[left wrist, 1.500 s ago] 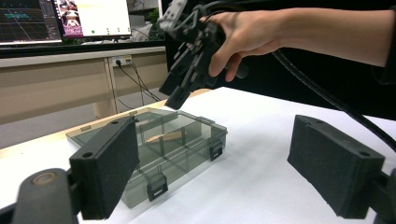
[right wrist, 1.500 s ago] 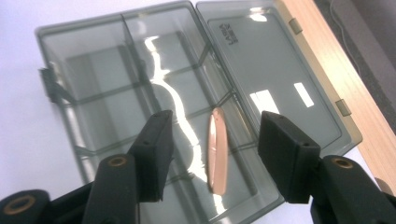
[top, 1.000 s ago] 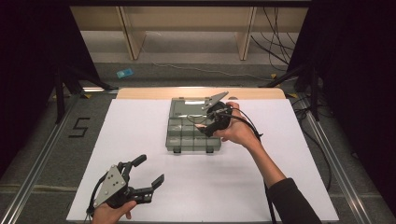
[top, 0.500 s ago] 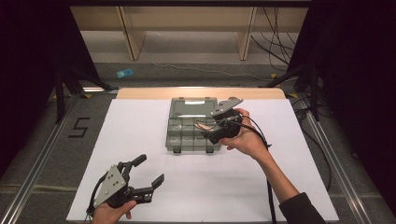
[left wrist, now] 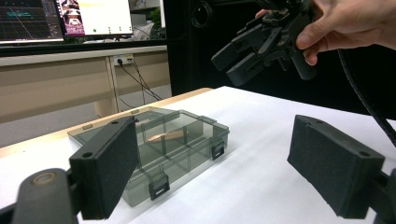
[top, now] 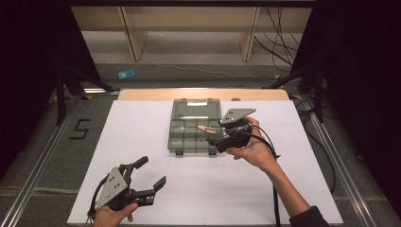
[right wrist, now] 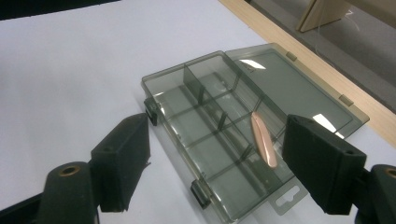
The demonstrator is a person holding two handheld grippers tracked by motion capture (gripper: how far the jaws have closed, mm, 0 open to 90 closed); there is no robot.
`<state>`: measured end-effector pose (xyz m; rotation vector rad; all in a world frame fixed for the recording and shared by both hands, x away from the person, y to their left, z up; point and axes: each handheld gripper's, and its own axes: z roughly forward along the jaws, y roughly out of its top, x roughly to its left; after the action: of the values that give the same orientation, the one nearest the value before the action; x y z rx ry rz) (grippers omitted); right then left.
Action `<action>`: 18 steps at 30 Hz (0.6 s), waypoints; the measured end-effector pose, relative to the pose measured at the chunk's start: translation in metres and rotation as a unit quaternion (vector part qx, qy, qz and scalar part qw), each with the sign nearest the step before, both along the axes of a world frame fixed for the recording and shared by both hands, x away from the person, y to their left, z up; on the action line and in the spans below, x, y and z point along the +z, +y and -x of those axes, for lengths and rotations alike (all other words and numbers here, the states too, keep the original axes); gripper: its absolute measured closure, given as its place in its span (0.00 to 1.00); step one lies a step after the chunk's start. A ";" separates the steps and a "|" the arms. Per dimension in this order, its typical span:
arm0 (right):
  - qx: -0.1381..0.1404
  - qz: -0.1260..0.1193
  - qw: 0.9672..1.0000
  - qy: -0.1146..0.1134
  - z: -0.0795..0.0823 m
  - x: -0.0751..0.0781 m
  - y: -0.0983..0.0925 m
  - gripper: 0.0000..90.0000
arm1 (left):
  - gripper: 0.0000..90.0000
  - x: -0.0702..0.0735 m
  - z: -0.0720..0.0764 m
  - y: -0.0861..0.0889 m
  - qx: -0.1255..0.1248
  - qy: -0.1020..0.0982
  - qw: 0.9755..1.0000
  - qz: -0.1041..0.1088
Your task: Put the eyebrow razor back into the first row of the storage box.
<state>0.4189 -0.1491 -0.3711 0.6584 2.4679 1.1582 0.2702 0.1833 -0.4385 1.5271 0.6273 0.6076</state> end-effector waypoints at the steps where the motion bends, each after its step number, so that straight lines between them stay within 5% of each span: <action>1: 0.001 0.000 1.000 0.005 0.001 0.000 -0.001 0.27 | 0.17 0.000 0.000 0.000 -0.001 -0.001 1.000 0.001; 18: -0.013 -0.049 0.999 -0.013 0.023 -0.006 -0.020 0.27 | 0.17 0.000 -0.001 0.000 -0.002 -0.002 1.000 0.002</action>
<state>0.3956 -0.1695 -0.3769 0.6968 2.3861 1.2766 0.2708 0.1833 -0.4385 1.5219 0.6217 0.6064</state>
